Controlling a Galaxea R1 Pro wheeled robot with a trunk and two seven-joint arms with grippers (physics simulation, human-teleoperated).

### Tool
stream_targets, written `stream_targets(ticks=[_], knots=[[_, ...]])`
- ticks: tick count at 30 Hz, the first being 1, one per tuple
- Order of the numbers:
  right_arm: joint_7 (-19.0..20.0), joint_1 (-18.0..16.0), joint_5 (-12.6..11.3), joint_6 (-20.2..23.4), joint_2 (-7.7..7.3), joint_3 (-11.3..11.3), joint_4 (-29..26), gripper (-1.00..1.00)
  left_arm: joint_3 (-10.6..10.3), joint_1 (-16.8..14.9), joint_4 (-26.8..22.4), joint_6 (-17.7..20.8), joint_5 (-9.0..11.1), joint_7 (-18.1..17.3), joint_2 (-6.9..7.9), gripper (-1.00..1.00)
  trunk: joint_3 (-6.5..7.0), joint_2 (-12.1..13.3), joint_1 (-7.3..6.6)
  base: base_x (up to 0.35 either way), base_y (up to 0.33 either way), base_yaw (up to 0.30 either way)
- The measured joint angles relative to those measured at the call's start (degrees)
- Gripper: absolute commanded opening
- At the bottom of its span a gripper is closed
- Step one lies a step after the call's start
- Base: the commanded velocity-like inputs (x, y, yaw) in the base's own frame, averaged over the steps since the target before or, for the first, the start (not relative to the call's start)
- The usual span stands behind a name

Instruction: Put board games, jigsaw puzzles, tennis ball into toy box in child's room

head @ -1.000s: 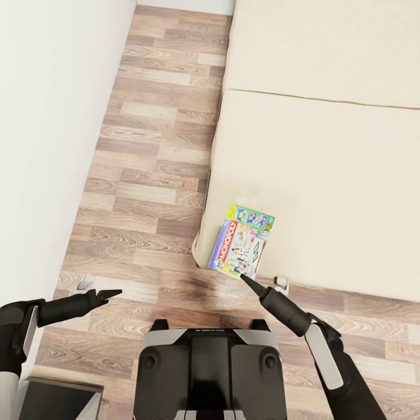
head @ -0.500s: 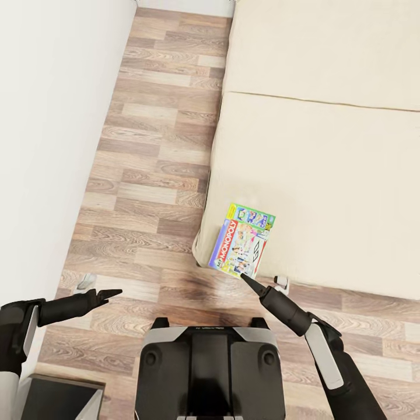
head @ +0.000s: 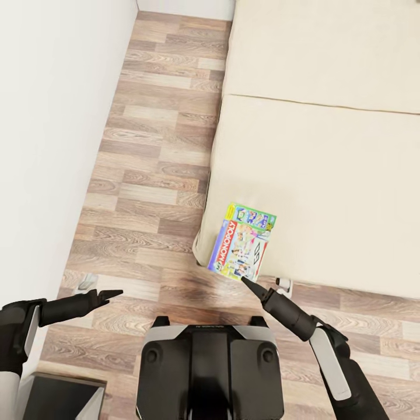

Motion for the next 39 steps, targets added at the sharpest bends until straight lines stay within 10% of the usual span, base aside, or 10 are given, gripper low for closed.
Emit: stream_targets(ticks=[13, 39], knots=[[0.84, 7.35, 3.13, 7.07, -3.75, -3.18, -3.13, -1.00, -0.21, 0.94, 0.20, 0.02, -0.57, 0.14, 0.25, 1.00, 2.34, 5.22, -2.86, 0.000, 0.000, 0.000], [3.16, 9.95, 3.19, 6.35, -3.90, -6.34, -6.96, -1.00, -0.16, 1.01, 0.09, 0.08, -1.05, 0.10, 1.21, 1.00, 8.45, 14.49, -7.93, 0.000, 0.000, 0.000]])
